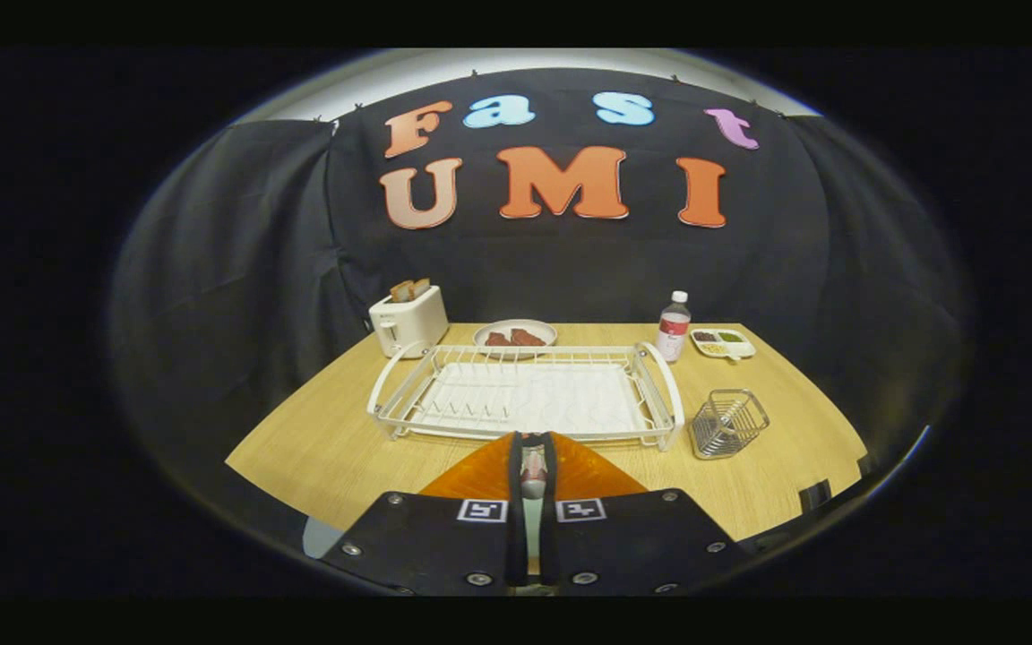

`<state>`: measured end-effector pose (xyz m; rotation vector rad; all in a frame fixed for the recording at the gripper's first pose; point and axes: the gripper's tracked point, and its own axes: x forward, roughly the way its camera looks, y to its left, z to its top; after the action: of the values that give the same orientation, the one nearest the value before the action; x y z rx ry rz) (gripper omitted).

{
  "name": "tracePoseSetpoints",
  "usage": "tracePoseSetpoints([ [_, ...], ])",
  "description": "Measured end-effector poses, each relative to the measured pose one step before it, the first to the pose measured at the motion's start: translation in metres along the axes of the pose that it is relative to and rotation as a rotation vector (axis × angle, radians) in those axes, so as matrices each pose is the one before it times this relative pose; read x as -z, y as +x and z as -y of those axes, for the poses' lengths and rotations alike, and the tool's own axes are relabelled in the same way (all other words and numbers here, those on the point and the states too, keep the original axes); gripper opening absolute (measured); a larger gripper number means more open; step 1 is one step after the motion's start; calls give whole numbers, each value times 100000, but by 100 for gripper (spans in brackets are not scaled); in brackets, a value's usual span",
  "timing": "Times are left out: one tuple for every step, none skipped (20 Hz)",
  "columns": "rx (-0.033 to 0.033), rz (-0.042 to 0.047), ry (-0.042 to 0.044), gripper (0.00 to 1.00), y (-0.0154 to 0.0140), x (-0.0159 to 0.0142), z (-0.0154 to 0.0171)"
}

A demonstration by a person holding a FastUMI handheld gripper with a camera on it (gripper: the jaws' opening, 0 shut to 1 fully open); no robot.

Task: Take the plate from the dish rack, then take the spoon from the basket and place it into the plate.

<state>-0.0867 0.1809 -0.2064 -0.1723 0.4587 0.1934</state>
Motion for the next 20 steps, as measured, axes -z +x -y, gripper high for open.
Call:
tracePoseSetpoints([
  [-29, -1079, -1, 5, 287, 650, -187],
  [76, -1539, 30, 5, 372, 669, -31],
  [105, -1256, 25, 5, 353, 661, -94],
  [-151, -1319, -26, 5, 484, 666, -126],
  [-433, -1005, -79, 5, 405, 665, -217],
  [-951, -846, -78, 5, 498, 628, -237],
  [-557, -1137, 52, 5, 341, 535, -181],
  [45, -1079, -183, 5, 460, 588, -103],
  [100, -863, -483, 5, 335, 434, -26],
  [190, -772, -503, 5, 336, 382, -11],
  [-349, -1136, -382, 5, 358, 452, -197],
  [-144, -1293, -152, 5, 225, 520, 8],
  [-79, -1225, -276, 5, 409, 257, -256],
  [47, -12, -364, 7, 31, -81, 2],
  [342, -391, -320, 8, 342, 66, 45],
  [979, -896, -534, 11, 194, 156, 247],
  [726, -1187, -578, 14, 206, 415, 251],
  [981, -741, -409, 16, 139, -42, 331],
  [726, -415, 73, 18, -489, 278, 373],
  [663, -5, 106, 25, -43, -171, 295],
])
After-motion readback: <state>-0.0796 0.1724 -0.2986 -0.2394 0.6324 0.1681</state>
